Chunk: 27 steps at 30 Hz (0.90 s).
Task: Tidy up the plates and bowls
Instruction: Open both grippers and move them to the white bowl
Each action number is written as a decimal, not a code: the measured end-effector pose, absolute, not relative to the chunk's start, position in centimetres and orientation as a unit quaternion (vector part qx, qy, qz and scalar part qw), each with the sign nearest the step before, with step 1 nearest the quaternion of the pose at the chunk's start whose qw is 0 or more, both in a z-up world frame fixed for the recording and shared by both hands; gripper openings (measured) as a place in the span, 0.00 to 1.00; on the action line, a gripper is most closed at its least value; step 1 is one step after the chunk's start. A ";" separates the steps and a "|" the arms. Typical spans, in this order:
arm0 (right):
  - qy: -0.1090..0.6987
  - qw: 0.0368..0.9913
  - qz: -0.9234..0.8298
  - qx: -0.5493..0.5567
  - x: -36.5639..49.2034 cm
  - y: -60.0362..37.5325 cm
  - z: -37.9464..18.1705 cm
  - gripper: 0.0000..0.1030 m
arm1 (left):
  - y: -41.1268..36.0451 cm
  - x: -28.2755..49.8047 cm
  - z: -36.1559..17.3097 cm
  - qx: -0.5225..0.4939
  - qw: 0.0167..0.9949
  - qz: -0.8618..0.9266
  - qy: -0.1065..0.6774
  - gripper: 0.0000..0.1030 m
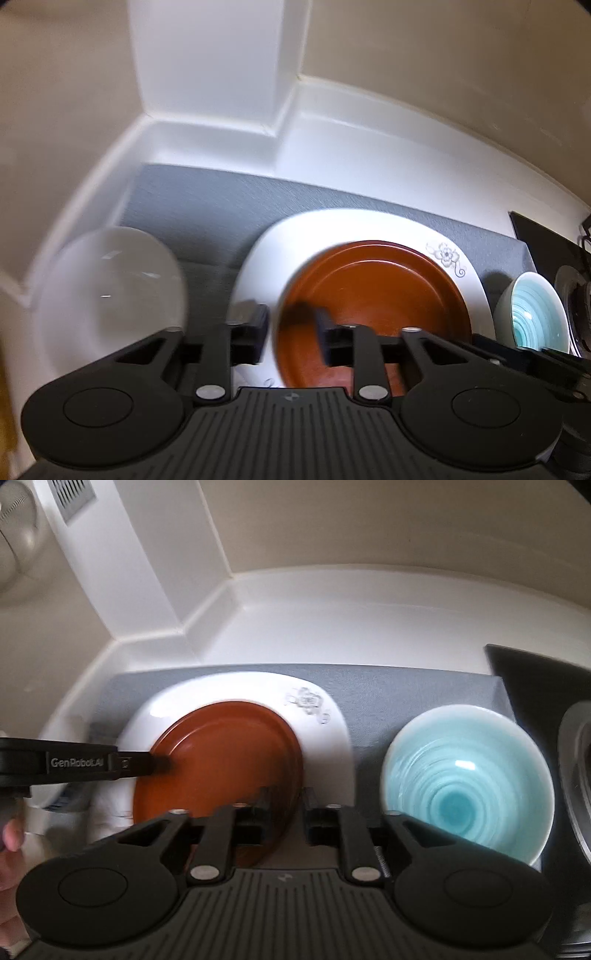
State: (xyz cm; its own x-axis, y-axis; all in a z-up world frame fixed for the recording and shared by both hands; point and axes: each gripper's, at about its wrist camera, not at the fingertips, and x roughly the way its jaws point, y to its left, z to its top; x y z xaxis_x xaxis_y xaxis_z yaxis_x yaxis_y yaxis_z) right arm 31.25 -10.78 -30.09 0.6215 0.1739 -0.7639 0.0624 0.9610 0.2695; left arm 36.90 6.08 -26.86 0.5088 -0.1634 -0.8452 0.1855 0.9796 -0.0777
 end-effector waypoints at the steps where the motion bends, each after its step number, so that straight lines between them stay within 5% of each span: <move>1: 0.422 0.896 0.035 0.131 30.5 -10.7 -29.5 0.32 | 6.4 36.4 -26.2 0.015 0.873 -0.089 0.480 0.52; 2: 0.412 0.902 0.042 0.123 29.8 -10.6 -29.0 0.32 | 6.7 35.8 -25.6 0.015 0.877 -0.083 0.472 0.62; 4: 0.403 0.906 0.059 0.115 28.7 -10.5 -28.0 0.34 | 7.8 34.5 -24.3 0.007 0.883 -0.084 0.461 0.65; 6: 0.399 0.909 0.063 0.108 27.8 -10.4 -27.1 0.48 | 9.2 33.4 -23.1 -0.006 0.885 -0.078 0.459 0.67; 8: 0.390 0.912 0.071 0.107 26.9 -10.3 -26.2 0.76 | 10.8 32.1 -22.0 -0.015 0.888 -0.060 0.456 0.69; 12: 0.399 0.905 0.128 0.078 25.7 -9.1 -24.8 0.88 | 13.7 29.5 -20.7 -0.017 0.886 -0.008 0.463 0.72; 13: 0.398 0.905 0.132 0.065 25.4 -8.7 -24.3 0.99 | 14.3 28.8 -20.4 -0.012 0.885 -0.001 0.465 0.72; 22: 0.412 0.900 0.128 0.059 24.4 -6.1 -22.2 1.00 | 20.6 23.2 -16.9 -0.020 0.881 0.100 0.462 0.72; 27: 0.327 0.926 0.170 0.081 23.4 -5.5 -20.9 1.00 | 22.8 23.1 -15.9 -0.035 0.886 0.107 0.450 0.72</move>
